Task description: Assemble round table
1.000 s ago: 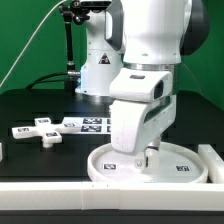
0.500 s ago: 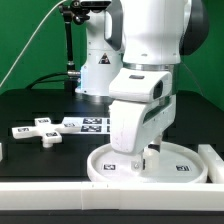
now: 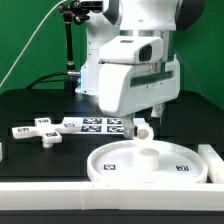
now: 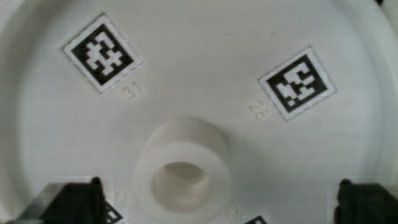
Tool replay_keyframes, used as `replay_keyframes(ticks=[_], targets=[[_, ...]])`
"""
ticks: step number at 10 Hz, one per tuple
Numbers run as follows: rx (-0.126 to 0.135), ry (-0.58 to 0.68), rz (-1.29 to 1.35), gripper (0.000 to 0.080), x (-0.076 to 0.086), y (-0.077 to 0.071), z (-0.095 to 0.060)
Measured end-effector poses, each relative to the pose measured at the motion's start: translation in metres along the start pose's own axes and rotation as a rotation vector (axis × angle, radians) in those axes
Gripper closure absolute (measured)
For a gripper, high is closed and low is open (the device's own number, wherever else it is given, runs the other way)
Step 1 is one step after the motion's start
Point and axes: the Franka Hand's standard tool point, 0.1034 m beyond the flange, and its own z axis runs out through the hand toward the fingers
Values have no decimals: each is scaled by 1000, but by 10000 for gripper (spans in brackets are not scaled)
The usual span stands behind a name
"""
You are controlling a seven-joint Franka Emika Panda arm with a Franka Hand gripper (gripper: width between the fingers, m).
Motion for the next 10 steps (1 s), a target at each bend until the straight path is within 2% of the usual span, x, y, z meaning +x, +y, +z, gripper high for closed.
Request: replay_keyframes(ticks=[1,5,6,7,8,9,10], targets=[[-3,1,11,150,-4,-6,-7],[3,-3,31,150,-5,-6,-3],[11,3,69,150,-9,-4,-2],[28,15,193,150,-22,2,0],[34,32,395,150,-42,-5,4],[52,16,509,150,-53,-14,7],[62,12,625,150,-57,-17,10]])
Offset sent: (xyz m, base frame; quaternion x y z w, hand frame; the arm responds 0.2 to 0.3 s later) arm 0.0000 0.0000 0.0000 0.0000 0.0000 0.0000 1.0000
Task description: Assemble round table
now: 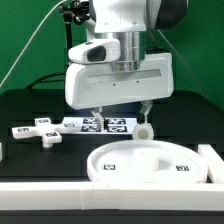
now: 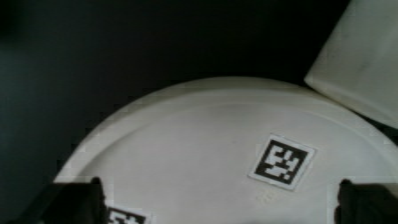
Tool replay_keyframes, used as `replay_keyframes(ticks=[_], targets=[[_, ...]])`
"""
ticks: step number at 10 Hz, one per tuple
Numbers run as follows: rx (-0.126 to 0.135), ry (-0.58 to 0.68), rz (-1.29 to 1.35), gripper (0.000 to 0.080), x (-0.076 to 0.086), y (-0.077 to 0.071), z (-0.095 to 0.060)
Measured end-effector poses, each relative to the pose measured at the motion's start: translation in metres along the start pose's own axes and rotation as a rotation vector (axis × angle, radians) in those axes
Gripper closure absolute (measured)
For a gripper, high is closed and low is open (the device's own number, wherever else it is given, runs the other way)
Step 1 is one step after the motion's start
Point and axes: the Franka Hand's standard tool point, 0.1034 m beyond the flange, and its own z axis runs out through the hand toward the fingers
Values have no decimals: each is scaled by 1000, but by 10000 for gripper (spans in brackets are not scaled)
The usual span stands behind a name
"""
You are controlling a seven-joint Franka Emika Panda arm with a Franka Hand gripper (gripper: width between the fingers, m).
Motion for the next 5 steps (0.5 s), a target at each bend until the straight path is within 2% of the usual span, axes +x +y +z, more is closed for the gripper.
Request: replay_keyframes(ticks=[3,5], targets=[[6,2,189,150,1,-3,0],[27,0,455,150,-1,-7,2]])
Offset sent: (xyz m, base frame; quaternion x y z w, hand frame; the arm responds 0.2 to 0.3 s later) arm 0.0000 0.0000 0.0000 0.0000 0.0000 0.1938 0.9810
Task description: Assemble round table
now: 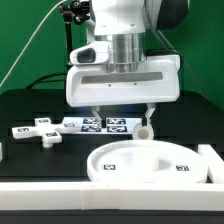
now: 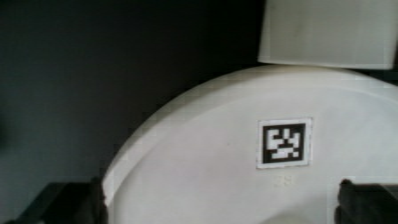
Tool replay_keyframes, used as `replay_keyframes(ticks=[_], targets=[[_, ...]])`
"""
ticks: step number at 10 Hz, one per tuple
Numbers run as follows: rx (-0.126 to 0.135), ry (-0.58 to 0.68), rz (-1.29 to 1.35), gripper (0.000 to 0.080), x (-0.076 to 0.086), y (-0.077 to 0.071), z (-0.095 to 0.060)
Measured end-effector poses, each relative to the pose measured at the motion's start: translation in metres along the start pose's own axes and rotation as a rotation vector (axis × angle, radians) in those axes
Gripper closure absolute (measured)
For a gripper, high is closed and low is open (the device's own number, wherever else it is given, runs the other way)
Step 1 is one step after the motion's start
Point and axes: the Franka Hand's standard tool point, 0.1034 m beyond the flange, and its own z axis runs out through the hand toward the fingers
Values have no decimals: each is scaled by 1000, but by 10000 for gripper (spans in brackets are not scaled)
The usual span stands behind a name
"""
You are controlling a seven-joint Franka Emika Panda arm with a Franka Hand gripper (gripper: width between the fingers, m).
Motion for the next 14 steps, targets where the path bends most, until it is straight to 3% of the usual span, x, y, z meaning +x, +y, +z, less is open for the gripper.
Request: replay_keyframes(ticks=[2,6,8,11,14], targets=[[3,-33,220,150,-19,-9,10],[4,-75,209,150,-22,-10,10],[9,-214,170,150,-26,-14,9],[29,-436,129,150,-20,-34,1],[33,-579,135,150,-23,-30,5]])
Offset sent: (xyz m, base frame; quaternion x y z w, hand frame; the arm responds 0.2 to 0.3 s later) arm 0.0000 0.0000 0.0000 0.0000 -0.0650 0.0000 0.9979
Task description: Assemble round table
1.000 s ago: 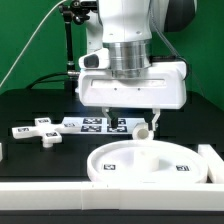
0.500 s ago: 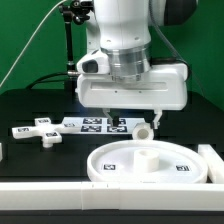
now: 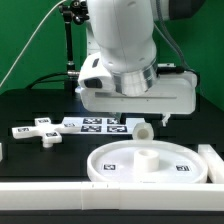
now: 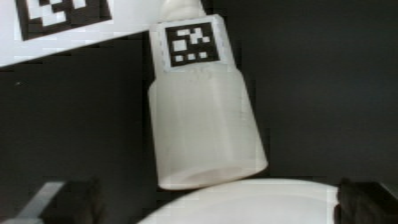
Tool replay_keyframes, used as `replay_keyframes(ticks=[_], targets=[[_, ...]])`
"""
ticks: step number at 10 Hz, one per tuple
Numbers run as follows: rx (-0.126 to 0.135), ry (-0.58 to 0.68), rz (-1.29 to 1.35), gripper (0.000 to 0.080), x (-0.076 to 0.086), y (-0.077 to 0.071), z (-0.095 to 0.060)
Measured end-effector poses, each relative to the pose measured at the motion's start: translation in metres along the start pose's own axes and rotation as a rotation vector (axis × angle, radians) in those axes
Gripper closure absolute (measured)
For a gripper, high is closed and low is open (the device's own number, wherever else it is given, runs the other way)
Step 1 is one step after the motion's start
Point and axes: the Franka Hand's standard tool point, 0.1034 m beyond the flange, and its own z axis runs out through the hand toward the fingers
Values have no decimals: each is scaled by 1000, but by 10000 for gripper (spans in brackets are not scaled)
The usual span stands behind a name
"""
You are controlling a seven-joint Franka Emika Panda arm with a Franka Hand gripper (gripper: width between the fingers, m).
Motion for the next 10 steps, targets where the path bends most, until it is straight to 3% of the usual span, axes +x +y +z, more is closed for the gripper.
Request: replay_keyframes(ticks=[6,10], targets=[[-27,-384,0,150,-7,1,23],[-39,-381,1,150,-8,3,49]])
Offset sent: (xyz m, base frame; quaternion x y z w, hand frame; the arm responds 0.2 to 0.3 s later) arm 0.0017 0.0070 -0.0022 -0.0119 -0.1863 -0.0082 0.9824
